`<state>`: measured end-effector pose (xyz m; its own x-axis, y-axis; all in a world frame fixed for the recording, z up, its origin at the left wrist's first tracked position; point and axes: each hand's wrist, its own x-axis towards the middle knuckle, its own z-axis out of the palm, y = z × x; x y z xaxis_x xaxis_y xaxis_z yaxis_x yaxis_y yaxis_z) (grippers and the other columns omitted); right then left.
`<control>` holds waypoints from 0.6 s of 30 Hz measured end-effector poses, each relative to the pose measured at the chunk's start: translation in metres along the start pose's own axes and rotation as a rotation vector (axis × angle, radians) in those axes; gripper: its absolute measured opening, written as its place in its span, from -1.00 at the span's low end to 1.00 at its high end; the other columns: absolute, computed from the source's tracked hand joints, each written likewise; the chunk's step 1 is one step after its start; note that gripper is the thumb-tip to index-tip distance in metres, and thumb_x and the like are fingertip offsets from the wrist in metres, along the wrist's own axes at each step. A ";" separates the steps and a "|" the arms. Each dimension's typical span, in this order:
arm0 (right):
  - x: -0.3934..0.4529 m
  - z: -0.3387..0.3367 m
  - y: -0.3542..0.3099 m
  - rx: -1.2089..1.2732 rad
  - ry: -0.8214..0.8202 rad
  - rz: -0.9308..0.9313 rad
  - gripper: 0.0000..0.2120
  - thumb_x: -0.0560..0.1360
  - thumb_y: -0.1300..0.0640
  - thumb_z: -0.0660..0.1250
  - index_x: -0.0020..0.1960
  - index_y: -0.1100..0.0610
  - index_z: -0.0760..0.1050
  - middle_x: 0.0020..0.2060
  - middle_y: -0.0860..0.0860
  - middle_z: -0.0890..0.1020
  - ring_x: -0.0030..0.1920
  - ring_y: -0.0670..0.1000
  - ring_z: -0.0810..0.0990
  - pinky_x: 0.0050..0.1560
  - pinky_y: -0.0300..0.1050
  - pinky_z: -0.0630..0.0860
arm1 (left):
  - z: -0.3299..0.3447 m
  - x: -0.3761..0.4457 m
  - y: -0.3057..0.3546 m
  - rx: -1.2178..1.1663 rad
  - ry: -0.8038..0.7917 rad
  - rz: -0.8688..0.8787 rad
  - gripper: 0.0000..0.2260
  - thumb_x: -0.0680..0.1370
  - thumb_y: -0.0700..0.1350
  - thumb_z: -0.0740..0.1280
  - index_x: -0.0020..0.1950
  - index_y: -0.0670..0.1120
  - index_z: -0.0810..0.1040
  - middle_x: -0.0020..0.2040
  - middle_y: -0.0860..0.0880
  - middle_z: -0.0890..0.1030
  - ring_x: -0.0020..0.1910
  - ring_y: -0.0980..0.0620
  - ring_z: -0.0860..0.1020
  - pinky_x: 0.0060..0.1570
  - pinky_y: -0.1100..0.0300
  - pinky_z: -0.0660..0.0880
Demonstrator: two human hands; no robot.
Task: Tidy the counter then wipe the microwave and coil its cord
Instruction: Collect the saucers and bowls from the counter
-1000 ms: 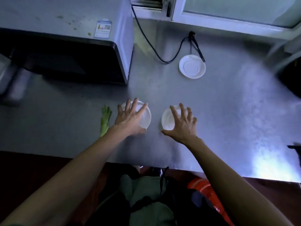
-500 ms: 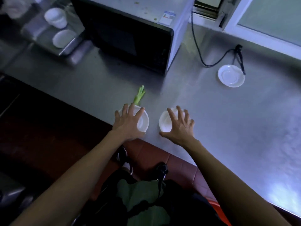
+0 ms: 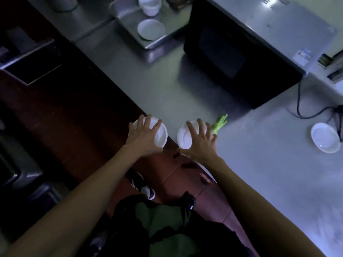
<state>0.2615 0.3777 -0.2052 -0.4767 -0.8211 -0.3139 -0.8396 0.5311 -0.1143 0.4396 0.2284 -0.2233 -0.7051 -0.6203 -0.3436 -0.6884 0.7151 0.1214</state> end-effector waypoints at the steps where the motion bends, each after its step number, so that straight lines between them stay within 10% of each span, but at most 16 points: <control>1: 0.009 -0.002 -0.014 -0.003 -0.002 -0.007 0.10 0.23 -0.40 0.47 0.58 -0.16 -0.03 0.58 0.04 -0.01 0.53 0.27 0.01 0.33 0.40 0.26 | -0.003 0.003 -0.015 0.003 0.002 -0.014 -0.01 0.24 0.42 0.30 0.56 0.16 -0.05 0.56 -0.11 -0.04 0.54 -0.22 -0.10 0.37 -0.36 0.10; 18: 0.096 -0.019 -0.154 -0.040 0.010 -0.046 0.07 0.25 -0.42 0.45 0.56 -0.15 -0.03 0.57 0.05 0.00 0.53 0.29 0.00 0.33 0.39 0.25 | -0.034 0.021 -0.177 -0.024 -0.036 -0.092 0.02 0.26 0.39 0.35 0.59 0.17 -0.09 0.58 -0.10 -0.08 0.55 -0.21 -0.11 0.40 -0.37 0.10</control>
<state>0.3400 0.2126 -0.1996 -0.4398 -0.8465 -0.3002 -0.8704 0.4841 -0.0901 0.5408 0.0783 -0.2203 -0.6328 -0.6705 -0.3873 -0.7538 0.6479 0.1098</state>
